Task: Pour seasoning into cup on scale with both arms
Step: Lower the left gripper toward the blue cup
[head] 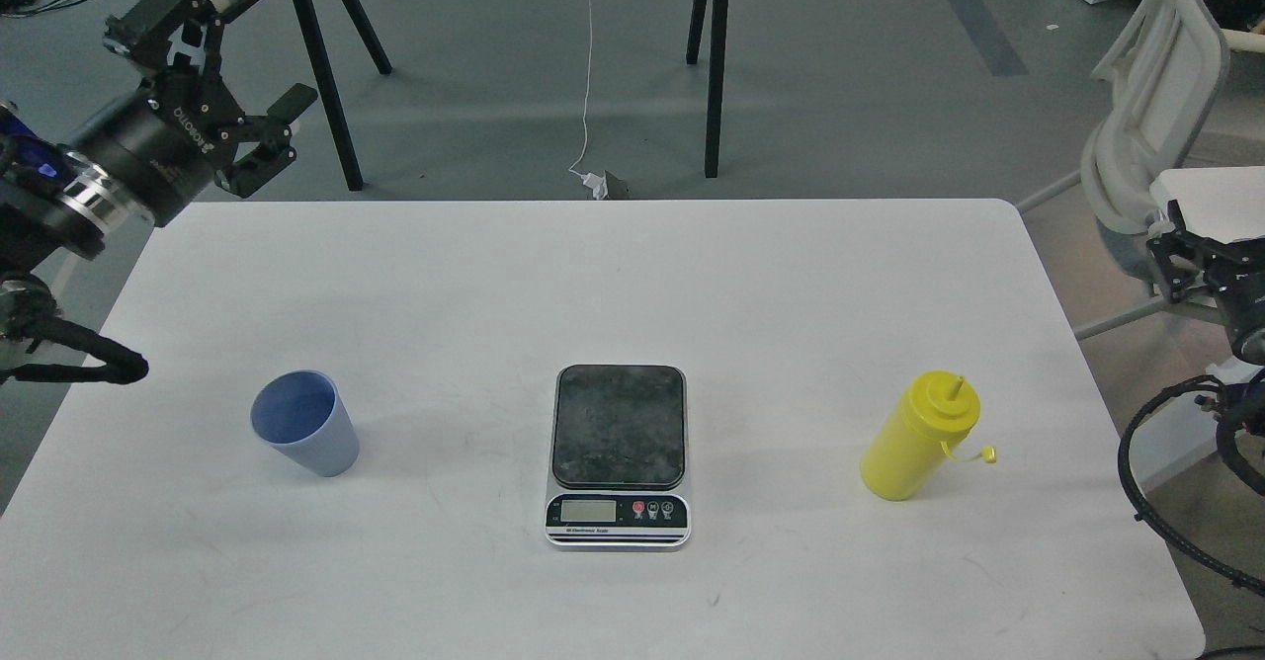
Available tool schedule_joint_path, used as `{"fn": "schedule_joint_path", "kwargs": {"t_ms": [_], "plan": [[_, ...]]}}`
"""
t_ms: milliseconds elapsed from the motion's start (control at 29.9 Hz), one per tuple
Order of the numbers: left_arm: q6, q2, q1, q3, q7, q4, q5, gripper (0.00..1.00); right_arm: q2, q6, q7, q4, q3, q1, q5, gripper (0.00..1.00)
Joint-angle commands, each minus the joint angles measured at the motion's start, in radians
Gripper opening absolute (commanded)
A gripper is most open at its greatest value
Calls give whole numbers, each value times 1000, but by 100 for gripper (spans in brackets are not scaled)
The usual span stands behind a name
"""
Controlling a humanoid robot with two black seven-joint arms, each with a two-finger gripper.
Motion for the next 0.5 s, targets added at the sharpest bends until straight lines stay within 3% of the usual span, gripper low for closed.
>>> {"fn": "schedule_joint_path", "kwargs": {"t_ms": [0,234,468], "plan": [[28,100,54,11,-50,-98,307,92,0,0,0,0,-2,1,0,99],[109,194,134,80,-70,-136,752,90,-2,0,0,0,6,-7,0,99],[401,216,161,249,-23,-98,1264,90,-2,0,0,2,9,-33,2,99]]}}
